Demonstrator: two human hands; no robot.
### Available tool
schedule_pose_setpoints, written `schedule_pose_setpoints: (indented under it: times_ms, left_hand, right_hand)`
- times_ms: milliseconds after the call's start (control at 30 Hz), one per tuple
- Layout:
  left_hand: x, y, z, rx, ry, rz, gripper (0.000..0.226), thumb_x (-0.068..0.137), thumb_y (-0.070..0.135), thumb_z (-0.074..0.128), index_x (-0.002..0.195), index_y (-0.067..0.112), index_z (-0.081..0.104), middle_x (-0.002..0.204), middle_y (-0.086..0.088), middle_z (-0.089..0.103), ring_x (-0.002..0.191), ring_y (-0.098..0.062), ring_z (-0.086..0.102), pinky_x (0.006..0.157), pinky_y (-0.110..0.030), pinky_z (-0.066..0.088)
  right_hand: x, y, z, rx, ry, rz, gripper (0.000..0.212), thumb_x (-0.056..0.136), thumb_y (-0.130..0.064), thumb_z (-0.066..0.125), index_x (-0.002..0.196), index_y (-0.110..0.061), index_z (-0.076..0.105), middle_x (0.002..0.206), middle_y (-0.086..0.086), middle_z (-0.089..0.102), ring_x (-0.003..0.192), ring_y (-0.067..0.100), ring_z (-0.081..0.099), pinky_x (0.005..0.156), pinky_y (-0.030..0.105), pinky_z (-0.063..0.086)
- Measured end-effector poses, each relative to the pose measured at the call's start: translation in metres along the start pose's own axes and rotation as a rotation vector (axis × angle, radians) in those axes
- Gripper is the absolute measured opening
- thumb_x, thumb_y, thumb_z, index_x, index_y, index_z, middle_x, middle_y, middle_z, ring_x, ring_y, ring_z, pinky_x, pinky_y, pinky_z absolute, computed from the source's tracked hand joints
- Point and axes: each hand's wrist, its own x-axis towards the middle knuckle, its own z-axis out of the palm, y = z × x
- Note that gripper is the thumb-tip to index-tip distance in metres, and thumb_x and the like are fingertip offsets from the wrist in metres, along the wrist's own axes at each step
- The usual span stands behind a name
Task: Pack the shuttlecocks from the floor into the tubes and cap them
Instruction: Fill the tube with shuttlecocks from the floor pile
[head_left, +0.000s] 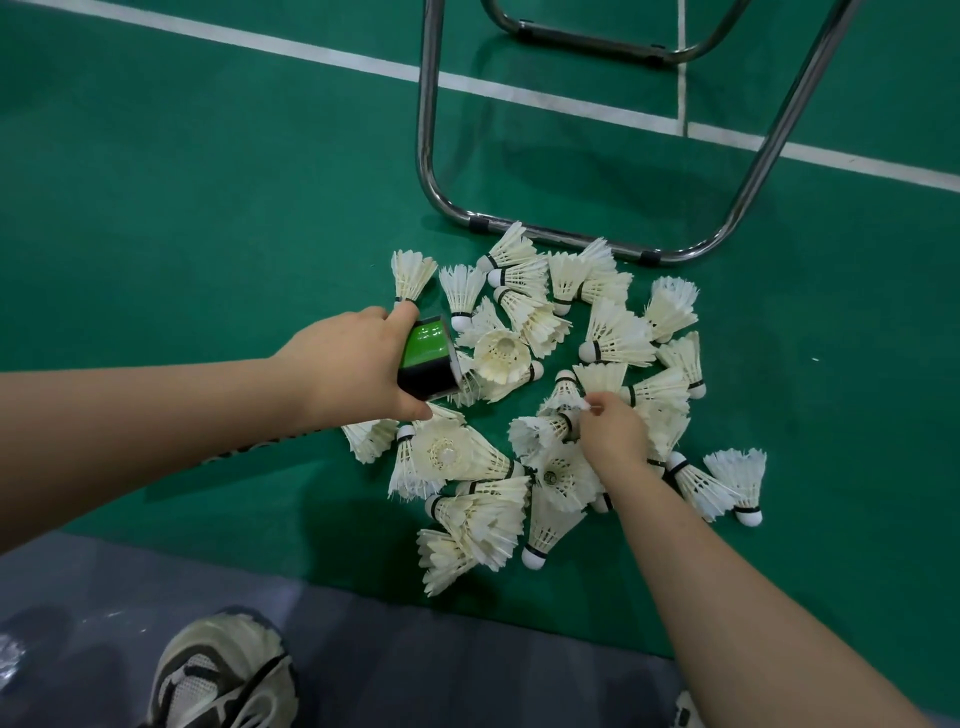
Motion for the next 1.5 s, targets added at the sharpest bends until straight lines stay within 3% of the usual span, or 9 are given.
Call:
schedule_pose_setpoints:
  times_ms: [233,300,500,867,1000,1100,1300,1400,1500]
  left_hand:
    - [0.001,0.002,-0.001,-0.009,0.000,0.006,0.077,0.066,0.065,0.069,0.118,0.019,0.036,0.095,0.000,0.051,0.081,-0.021,0.052,0.065,-0.033,0.048]
    - [0.001,0.005,-0.002,-0.008,0.006,0.014,0.077,0.067,0.065,0.069,0.119,0.019,0.036,0.092,0.001,0.049,0.080,-0.021,0.052,0.064,-0.033,0.047]
    - [-0.001,0.006,-0.002,-0.036,0.008,0.038,0.077,0.065,0.064,0.069,0.119,0.019,0.038,0.093,0.001,0.051,0.079,-0.021,0.054,0.064,-0.033,0.049]
    - [-0.002,0.009,-0.002,-0.036,0.027,0.053,0.084,0.064,0.065,0.070,0.127,0.019,0.036,0.102,0.000,0.054,0.086,-0.022,0.056,0.073,-0.036,0.052]
    - [-0.003,0.012,-0.002,-0.050,0.026,0.061,0.087,0.065,0.065,0.069,0.130,0.019,0.035,0.103,0.000,0.054,0.086,-0.022,0.056,0.074,-0.038,0.053]
    - [-0.004,0.012,-0.002,-0.048,0.022,0.070,0.088,0.065,0.065,0.069,0.131,0.019,0.034,0.104,0.001,0.054,0.086,-0.021,0.057,0.074,-0.037,0.052]
    - [-0.005,0.010,-0.003,-0.043,0.009,0.050,0.081,0.066,0.064,0.070,0.124,0.019,0.036,0.094,0.003,0.049,0.080,-0.019,0.053,0.066,-0.032,0.048]
    - [-0.005,0.007,-0.002,-0.051,-0.004,0.048,0.077,0.067,0.063,0.070,0.121,0.019,0.037,0.091,0.003,0.049,0.078,-0.019,0.053,0.064,-0.032,0.048]
    - [-0.004,0.004,0.000,-0.043,-0.008,0.041,0.076,0.066,0.062,0.070,0.120,0.019,0.037,0.095,0.001,0.051,0.080,-0.020,0.053,0.064,-0.031,0.046]
  right_hand:
    - [-0.004,-0.004,-0.010,0.477,0.223,-0.009,0.021,0.093,-0.020,0.049,0.102,-0.018,0.068,0.087,-0.006,0.061,0.069,0.006,0.052,0.060,0.018,0.038]
    - [-0.004,-0.008,-0.011,0.725,0.243,0.116,0.015,0.089,-0.021,0.054,0.081,-0.018,0.065,0.076,-0.004,0.060,0.070,0.011,0.054,0.064,0.022,0.042]
    - [-0.005,-0.018,-0.016,1.284,0.208,0.520,0.008,0.085,-0.019,0.067,0.082,-0.012,0.063,0.082,-0.003,0.066,0.073,0.003,0.062,0.066,0.017,0.049]
    - [-0.009,-0.032,-0.024,1.259,0.026,0.501,0.032,0.079,0.010,0.061,0.103,-0.011,0.056,0.090,0.010,0.059,0.068,0.013,0.054,0.058,0.020,0.046]
    - [-0.006,-0.031,-0.020,1.007,-0.113,0.483,0.015,0.081,0.007,0.053,0.082,-0.009,0.052,0.075,0.008,0.051,0.061,0.014,0.047,0.049,0.020,0.043]
    - [-0.010,-0.028,-0.009,0.695,-0.108,0.325,0.023,0.081,-0.006,0.051,0.103,-0.009,0.056,0.084,0.008,0.055,0.064,0.016,0.049,0.054,0.026,0.043]
    - [-0.008,-0.043,0.008,0.601,-0.205,0.319,0.039,0.090,-0.012,0.042,0.127,-0.023,0.047,0.110,0.007,0.051,0.077,0.016,0.048,0.070,0.029,0.049]
    - [-0.006,-0.051,0.005,0.723,-0.293,0.469,0.034,0.094,-0.013,0.043,0.127,-0.021,0.049,0.096,0.006,0.046,0.088,0.018,0.047,0.072,0.026,0.049]
    - [-0.001,-0.052,0.001,0.839,-0.201,0.568,0.026,0.094,-0.013,0.046,0.118,-0.010,0.054,0.076,0.006,0.046,0.069,0.012,0.044,0.057,0.019,0.042]
